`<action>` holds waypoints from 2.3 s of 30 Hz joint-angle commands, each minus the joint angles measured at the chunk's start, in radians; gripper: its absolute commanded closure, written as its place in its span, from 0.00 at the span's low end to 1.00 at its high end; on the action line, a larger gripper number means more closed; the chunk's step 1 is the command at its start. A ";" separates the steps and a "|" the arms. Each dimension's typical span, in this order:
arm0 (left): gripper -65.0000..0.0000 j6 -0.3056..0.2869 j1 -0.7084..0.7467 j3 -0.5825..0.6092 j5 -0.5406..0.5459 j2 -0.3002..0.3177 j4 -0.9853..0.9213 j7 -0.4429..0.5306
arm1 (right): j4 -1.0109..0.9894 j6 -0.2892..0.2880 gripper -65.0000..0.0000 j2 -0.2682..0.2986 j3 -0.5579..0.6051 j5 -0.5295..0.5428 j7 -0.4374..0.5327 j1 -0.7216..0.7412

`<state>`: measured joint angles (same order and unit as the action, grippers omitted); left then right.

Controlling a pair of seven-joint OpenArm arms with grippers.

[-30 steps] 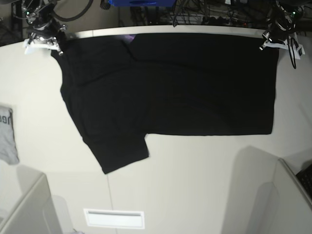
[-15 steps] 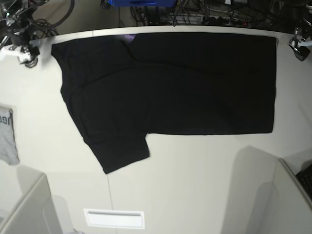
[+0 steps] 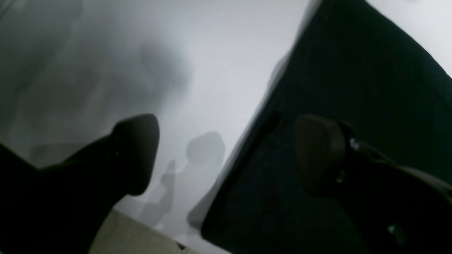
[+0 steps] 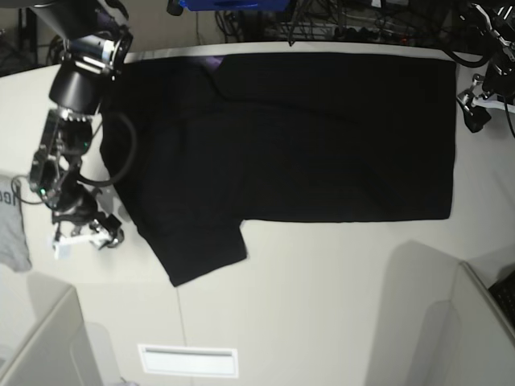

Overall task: Fold the T-shirt properly
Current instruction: 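Move the right gripper to the sleeve and hem corner, then move the left gripper to the opposite hem corner and grasp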

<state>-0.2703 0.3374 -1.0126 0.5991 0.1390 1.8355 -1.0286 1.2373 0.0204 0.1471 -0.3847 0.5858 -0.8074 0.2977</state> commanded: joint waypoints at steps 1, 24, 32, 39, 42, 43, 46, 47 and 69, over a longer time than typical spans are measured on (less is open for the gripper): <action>0.11 -0.007 -0.008 0.002 0.012 0.012 0.017 0.023 | -0.035 -0.003 0.51 0.012 0.030 -0.022 0.046 0.067; 0.11 -0.005 -0.030 -0.004 0.003 0.004 0.096 0.023 | -0.778 -0.150 0.41 -0.010 0.387 -0.083 0.291 0.432; 0.11 -0.005 -0.050 -0.004 0.003 0.006 0.094 0.023 | -0.666 -0.150 0.46 -0.017 0.389 -0.088 0.288 0.357; 0.11 -0.004 -0.051 0.001 0.003 0.006 0.094 0.023 | -0.632 -0.149 0.67 -0.010 0.390 -0.088 0.283 0.338; 0.11 -0.004 -0.053 0.002 0.003 0.006 0.092 0.023 | -0.632 -0.149 0.85 -0.010 0.390 -0.088 0.285 0.338; 0.11 -0.004 -0.054 0.002 0.003 0.006 0.092 0.023 | -0.632 -0.149 0.93 -0.010 0.390 -0.088 0.285 0.338; 0.11 -0.004 -0.099 0.004 -0.015 0.009 0.091 0.023 | -0.632 -0.145 1.00 -0.013 0.387 -0.088 0.285 0.340; 0.11 -0.004 -0.116 0.005 -0.043 0.015 0.091 0.023 | -0.632 -0.144 1.00 -0.014 0.384 -0.088 0.285 0.340; 0.11 -0.007 -0.754 0.447 -0.423 0.233 -0.790 0.100 | -0.629 -0.144 1.00 -0.010 0.382 -0.088 0.276 0.338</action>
<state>-0.2771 -0.3927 -0.5621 0.1738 0.3531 1.0328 -0.9382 0.5957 -0.1242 0.1307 0.0002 0.4973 -0.5278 0.6060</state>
